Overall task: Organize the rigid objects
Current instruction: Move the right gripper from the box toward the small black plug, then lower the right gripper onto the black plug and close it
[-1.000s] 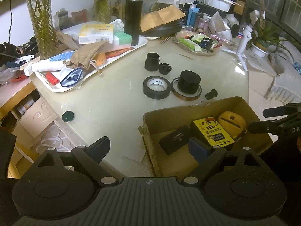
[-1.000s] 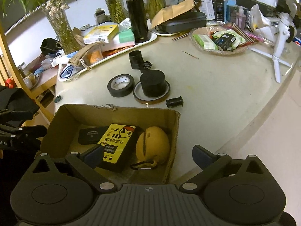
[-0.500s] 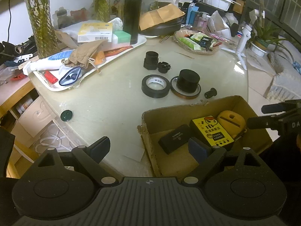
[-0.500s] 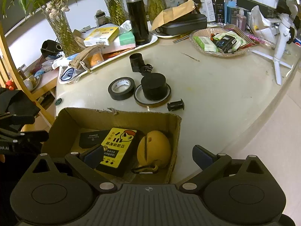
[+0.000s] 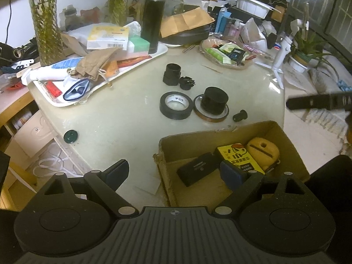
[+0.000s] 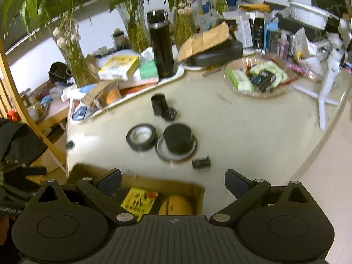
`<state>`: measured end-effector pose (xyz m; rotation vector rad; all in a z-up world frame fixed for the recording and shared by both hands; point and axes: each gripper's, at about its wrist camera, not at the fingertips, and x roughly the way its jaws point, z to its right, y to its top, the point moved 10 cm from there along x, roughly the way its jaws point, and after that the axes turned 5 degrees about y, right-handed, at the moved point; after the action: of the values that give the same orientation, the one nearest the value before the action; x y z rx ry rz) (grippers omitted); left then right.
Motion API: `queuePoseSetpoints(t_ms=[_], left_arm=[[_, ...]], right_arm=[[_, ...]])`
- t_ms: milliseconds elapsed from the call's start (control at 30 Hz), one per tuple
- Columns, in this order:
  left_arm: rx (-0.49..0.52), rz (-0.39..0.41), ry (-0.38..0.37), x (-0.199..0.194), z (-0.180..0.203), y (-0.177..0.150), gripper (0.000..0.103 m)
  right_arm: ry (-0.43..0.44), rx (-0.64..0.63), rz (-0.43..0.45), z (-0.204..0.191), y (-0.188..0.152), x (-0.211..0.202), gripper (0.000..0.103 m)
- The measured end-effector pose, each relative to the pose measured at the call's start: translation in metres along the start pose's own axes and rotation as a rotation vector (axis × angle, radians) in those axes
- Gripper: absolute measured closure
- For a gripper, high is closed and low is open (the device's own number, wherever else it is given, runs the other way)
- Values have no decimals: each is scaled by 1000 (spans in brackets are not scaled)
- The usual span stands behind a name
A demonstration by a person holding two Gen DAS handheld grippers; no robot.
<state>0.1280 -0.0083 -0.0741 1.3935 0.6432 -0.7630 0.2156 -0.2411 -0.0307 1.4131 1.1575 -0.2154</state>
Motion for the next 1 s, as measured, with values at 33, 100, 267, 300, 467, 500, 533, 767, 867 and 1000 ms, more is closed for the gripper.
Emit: queuePoseSetpoints(t_ms=[33, 100, 267, 300, 467, 500, 533, 767, 867, 1000], left_arm=[[1, 1, -2, 0, 1, 2, 12], [10, 10, -5, -1, 3, 6, 12], [33, 36, 0, -4, 7, 24, 12], [35, 41, 0, -4, 7, 27, 12], [35, 61, -1, 0, 3, 40, 12], [31, 59, 0, 2, 1, 42, 12], [26, 57, 1, 4, 0, 42, 12], [25, 51, -10, 19, -5, 42, 12], [5, 43, -28, 25, -9, 36, 12], [-29, 35, -30, 29, -17, 32, 12]], right_arm=[[-2, -4, 8, 1, 6, -2, 3], [-5, -17, 28, 2, 18, -5, 3], [-21, -61, 55, 3, 38, -6, 3], [-21, -66, 57, 3, 40, -6, 3], [-17, -83, 47, 7, 43, 4, 4], [-18, -88, 45, 8, 43, 6, 5], [-19, -92, 42, 9, 43, 9, 5], [-16, -49, 8, 25, 38, 30, 14], [-8, -18, -15, 31, 31, 41, 21], [-5, 3, -49, 38, 22, 57, 31]])
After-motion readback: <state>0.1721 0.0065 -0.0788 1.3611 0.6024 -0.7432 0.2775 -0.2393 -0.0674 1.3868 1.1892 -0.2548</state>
